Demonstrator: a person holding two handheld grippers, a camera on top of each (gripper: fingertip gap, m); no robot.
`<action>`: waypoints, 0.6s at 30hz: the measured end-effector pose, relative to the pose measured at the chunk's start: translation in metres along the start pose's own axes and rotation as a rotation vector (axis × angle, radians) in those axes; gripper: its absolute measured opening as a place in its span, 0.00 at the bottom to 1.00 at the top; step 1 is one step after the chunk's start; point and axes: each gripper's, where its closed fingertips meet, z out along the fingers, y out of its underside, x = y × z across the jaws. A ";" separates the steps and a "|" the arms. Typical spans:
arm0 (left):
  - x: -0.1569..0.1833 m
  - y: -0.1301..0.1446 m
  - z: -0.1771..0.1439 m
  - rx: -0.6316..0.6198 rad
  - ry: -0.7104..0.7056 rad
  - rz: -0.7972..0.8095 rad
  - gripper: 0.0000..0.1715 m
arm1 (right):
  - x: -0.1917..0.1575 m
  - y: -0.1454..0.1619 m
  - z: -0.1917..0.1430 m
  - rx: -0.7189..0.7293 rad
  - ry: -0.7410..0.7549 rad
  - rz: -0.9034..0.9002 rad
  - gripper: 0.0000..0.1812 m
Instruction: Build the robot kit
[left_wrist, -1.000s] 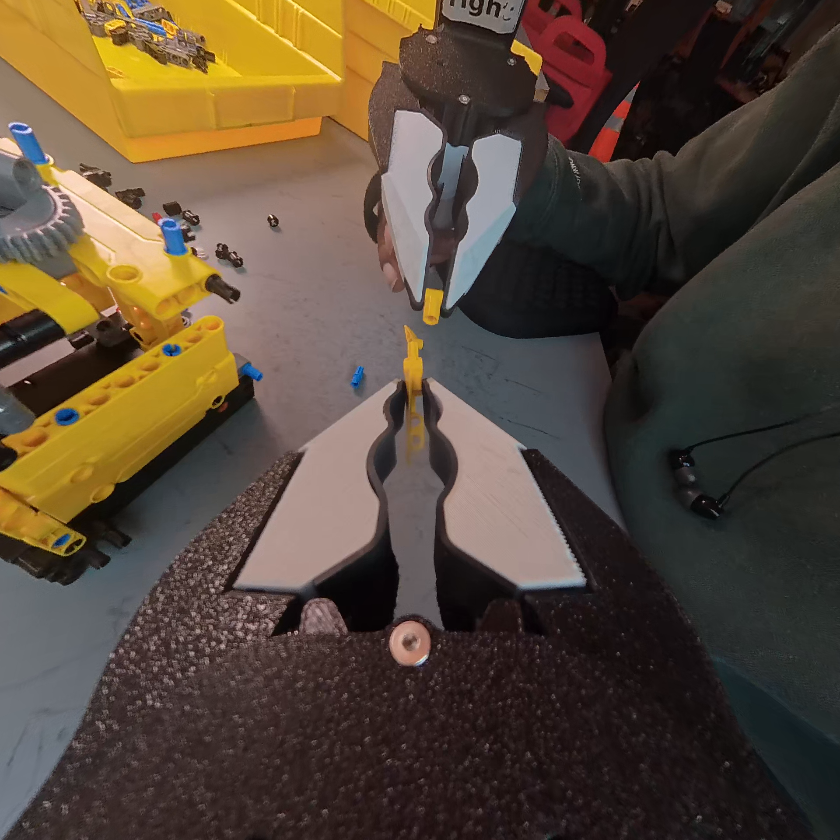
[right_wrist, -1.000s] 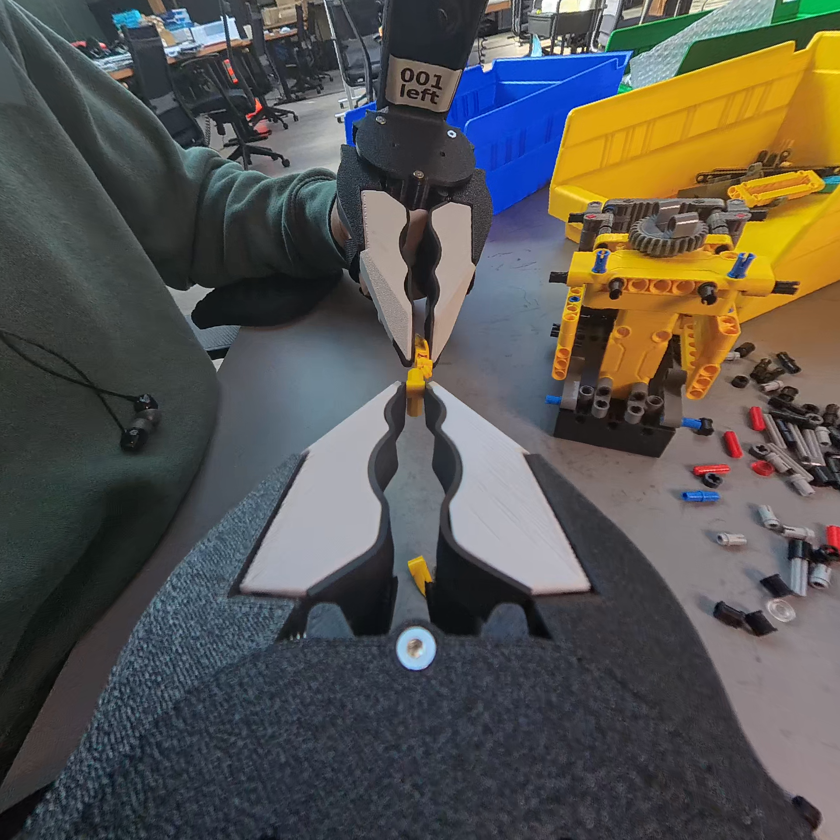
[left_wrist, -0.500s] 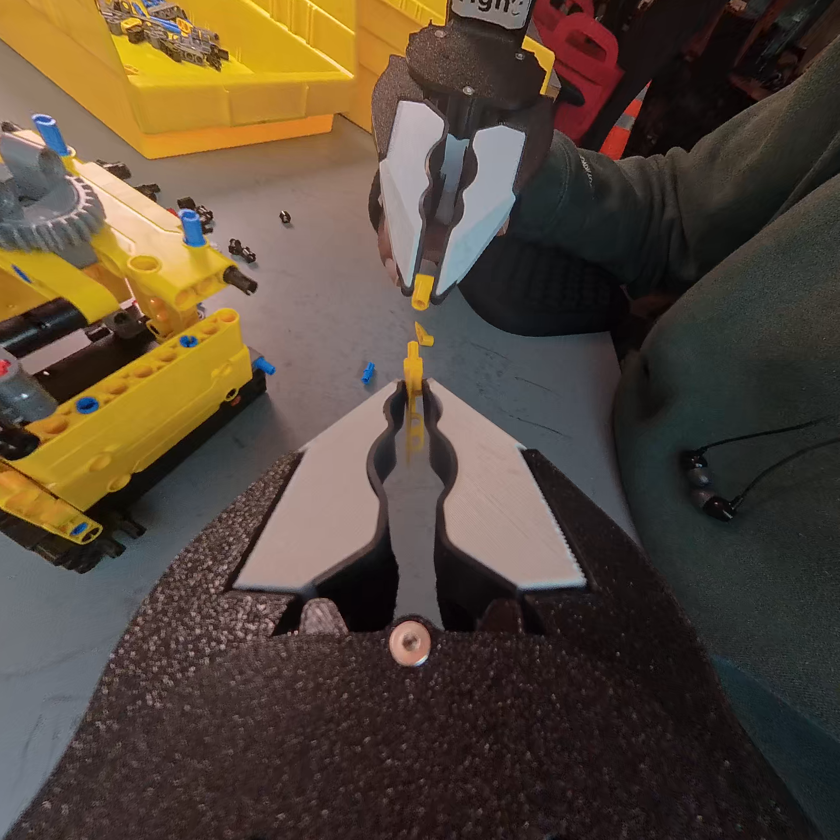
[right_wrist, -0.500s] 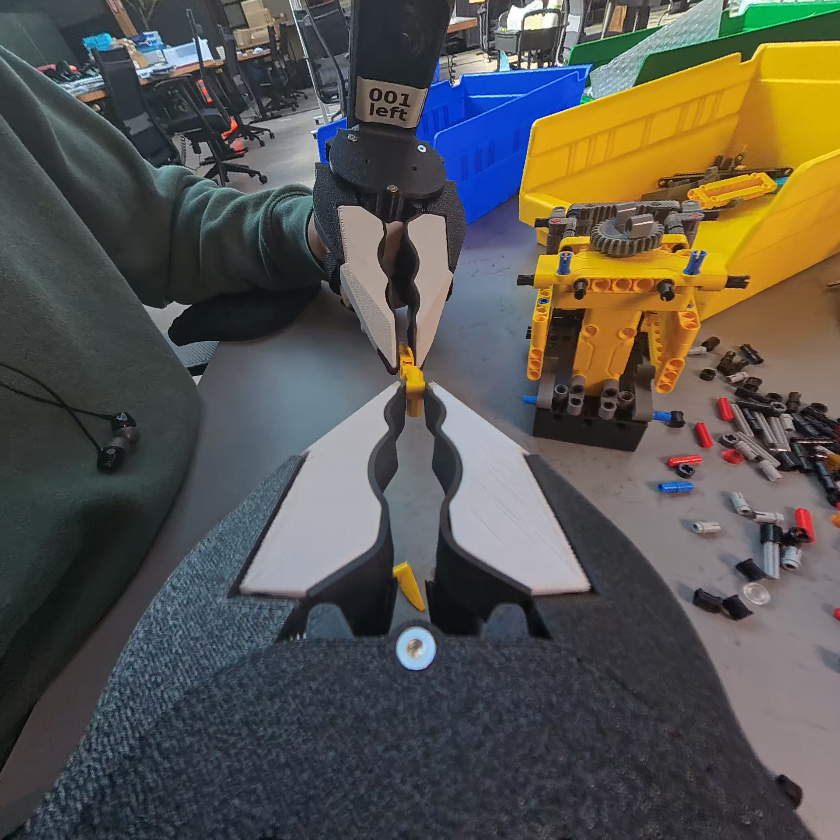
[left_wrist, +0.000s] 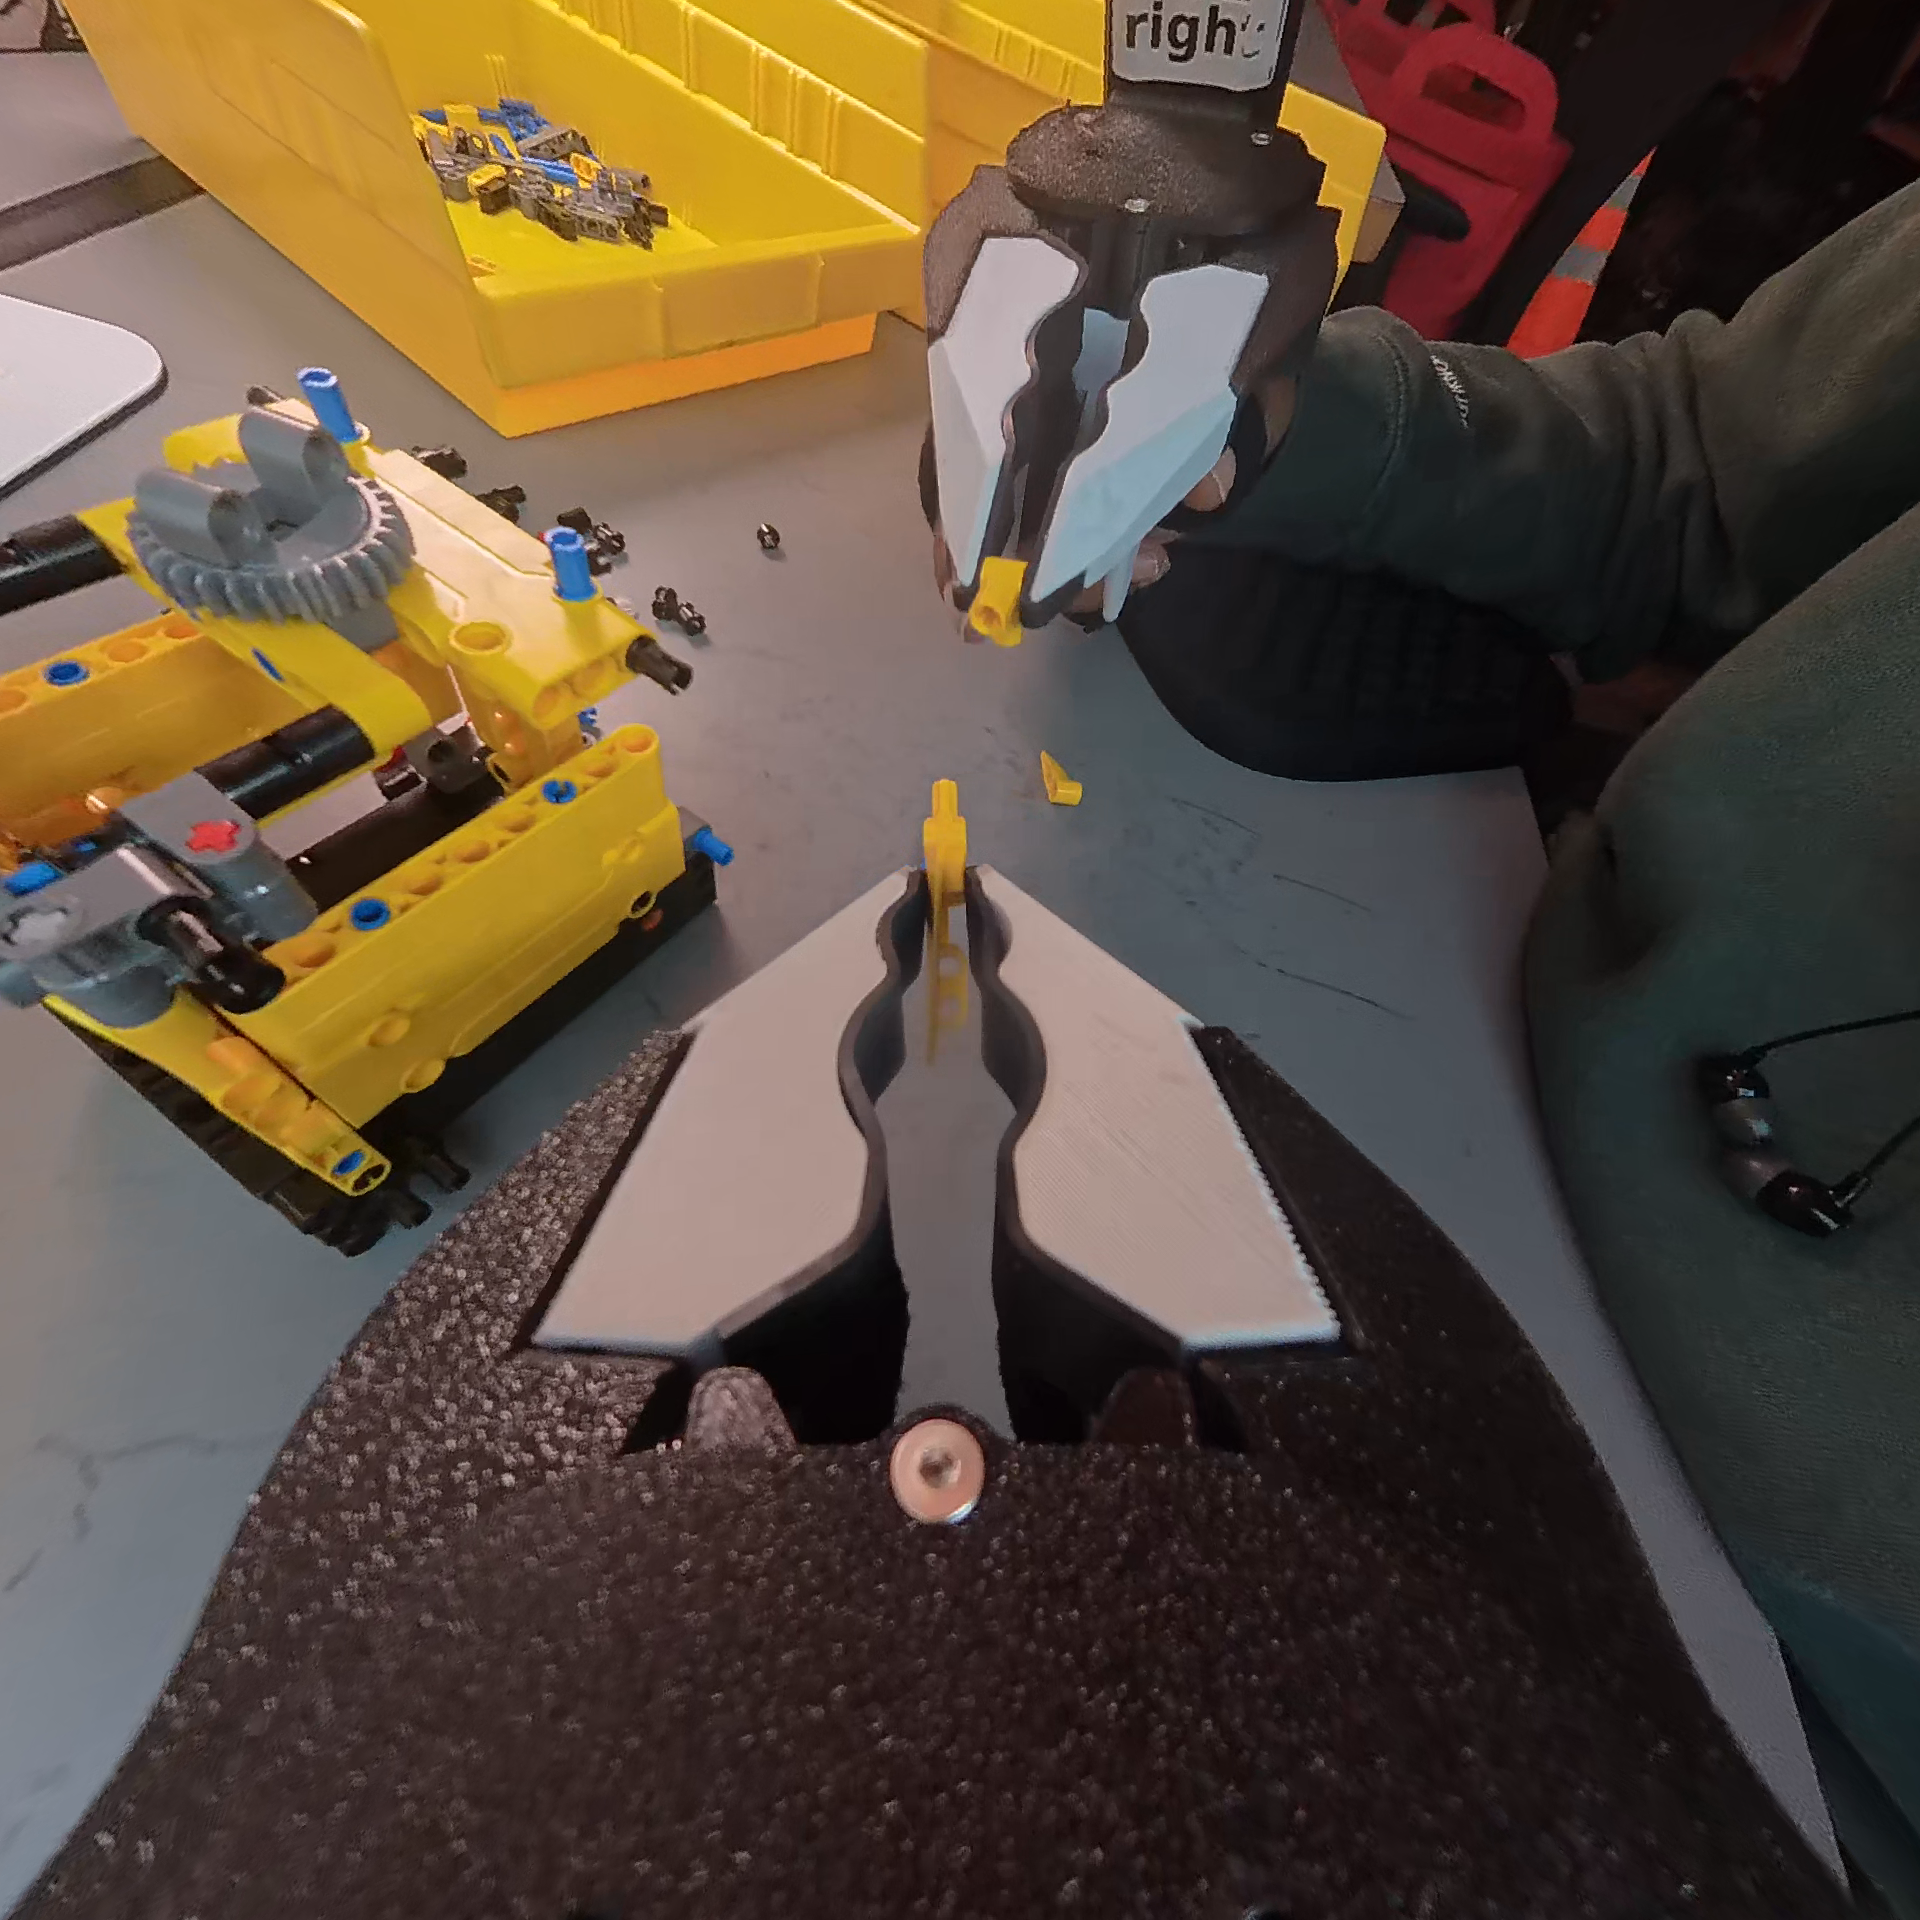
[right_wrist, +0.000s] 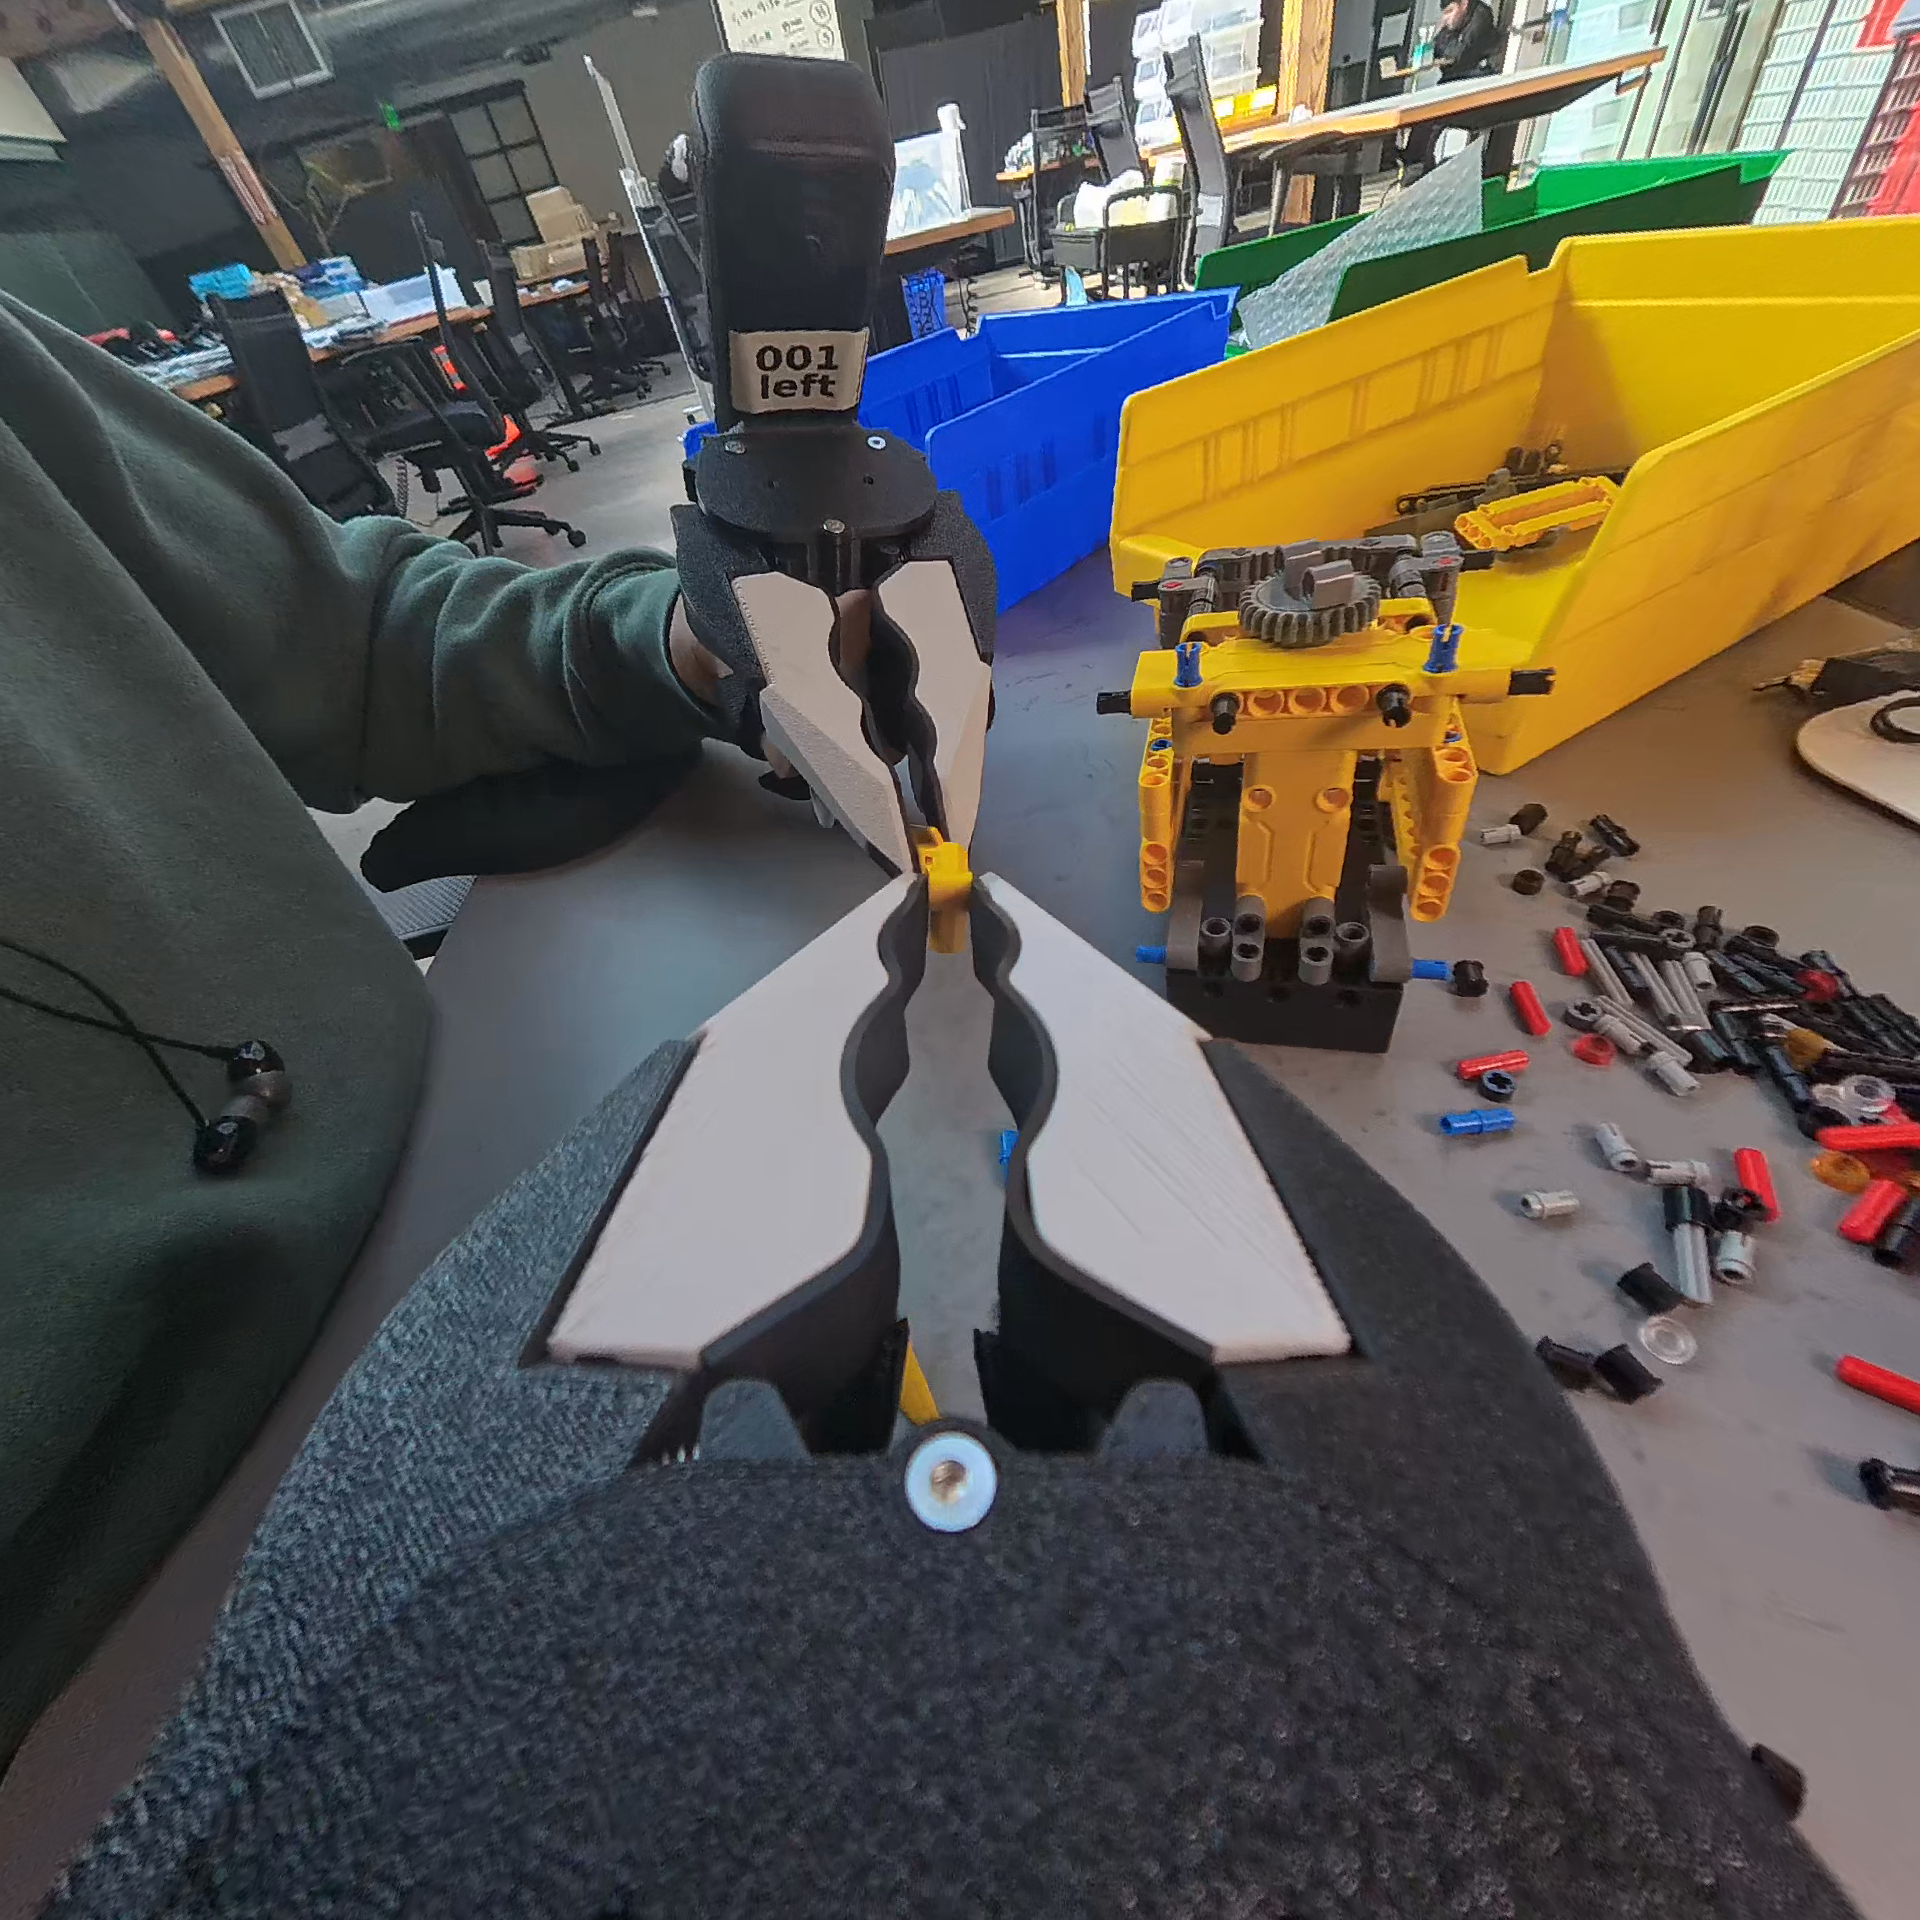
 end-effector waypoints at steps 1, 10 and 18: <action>0.000 0.000 0.000 0.000 0.000 -0.001 0.04 | -0.001 -0.002 -0.001 0.010 -0.007 -0.006 0.04; -0.001 0.002 0.002 -0.007 0.002 -0.002 0.04 | 0.011 -0.013 -0.008 0.056 0.064 0.010 0.00; -0.002 0.004 0.003 -0.017 -0.010 0.001 0.04 | 0.003 0.003 0.001 -0.016 0.019 0.015 0.00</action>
